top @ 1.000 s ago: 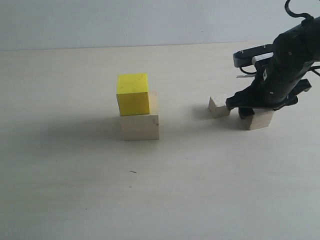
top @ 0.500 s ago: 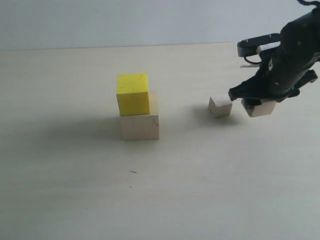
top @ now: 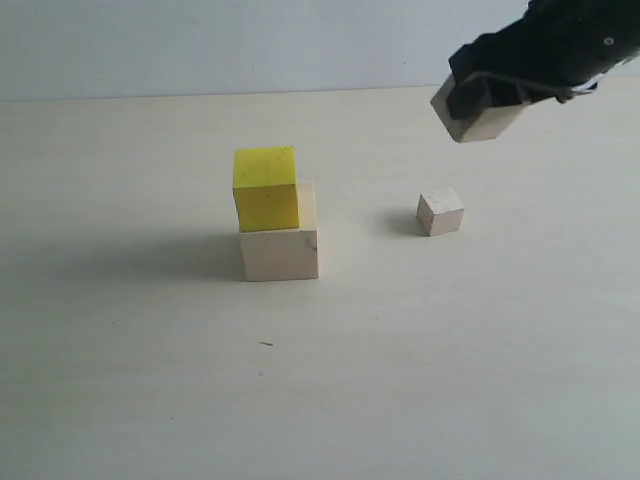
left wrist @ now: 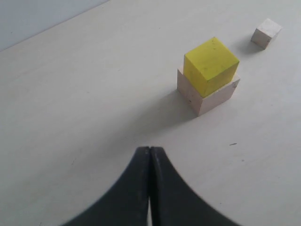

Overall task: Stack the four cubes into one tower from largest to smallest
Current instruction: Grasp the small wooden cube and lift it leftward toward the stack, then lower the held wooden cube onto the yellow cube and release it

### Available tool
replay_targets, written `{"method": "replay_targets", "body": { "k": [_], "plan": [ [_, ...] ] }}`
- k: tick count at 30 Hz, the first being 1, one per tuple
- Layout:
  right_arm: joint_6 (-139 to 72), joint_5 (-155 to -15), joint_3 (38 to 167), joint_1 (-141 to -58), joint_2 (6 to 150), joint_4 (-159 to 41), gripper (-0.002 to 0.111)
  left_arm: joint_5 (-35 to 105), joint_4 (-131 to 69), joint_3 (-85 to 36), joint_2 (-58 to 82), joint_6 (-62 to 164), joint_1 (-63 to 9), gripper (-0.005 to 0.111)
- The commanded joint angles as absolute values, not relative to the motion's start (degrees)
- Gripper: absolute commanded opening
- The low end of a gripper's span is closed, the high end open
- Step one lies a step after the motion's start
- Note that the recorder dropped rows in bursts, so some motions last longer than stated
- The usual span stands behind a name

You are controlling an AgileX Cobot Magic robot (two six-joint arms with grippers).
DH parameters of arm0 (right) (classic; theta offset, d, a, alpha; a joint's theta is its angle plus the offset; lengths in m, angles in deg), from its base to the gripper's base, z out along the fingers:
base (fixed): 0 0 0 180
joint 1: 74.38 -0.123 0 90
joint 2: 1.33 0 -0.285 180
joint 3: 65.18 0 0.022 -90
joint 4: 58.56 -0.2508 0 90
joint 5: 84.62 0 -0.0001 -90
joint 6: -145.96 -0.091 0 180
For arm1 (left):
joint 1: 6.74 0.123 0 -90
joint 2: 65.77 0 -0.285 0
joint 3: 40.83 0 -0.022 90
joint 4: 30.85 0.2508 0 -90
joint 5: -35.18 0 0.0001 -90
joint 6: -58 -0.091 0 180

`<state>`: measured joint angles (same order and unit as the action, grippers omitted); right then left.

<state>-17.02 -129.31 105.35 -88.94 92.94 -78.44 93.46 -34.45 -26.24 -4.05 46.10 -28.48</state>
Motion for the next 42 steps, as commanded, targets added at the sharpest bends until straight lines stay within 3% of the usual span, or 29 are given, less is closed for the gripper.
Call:
{"method": "replay_targets", "body": {
  "k": [1, 7, 12, 30, 36, 42],
  "plan": [
    [-8.3, -134.09, 112.21, -89.06, 92.59, -81.69, 0.0, 94.06, -34.5, -26.2, -4.33, 46.13, -28.36, 0.0],
    [7.44, -140.17, 122.0, -89.06, 94.99, -82.07, 0.0, 95.08, -35.76, -26.2, -4.33, 46.13, -28.36, 0.0],
    [8.0, -144.35, 128.12, -89.06, 99.45, -82.15, 0.0, 95.36, -36.41, -26.2, -4.33, 46.13, -28.36, 0.0],
    [29.01, -152.73, 136.23, -89.19, 114.49, -97.48, 0.0, 96.8, -36.66, -26.2, -4.33, 46.13, -28.36, 0.0],
    [35.56, -154.15, 136.5, -94.07, 116.4, -94.75, 0.0, 96.92, -36.66, -26.2, -4.33, 46.13, -28.36, 0.0],
    [28.96, -150.81, 139.02, -101.07, 116.59, -83.61, 0.0, 97.86, -36.66, -26.2, -4.33, 46.13, -28.36, 0.0]
  ]
}}
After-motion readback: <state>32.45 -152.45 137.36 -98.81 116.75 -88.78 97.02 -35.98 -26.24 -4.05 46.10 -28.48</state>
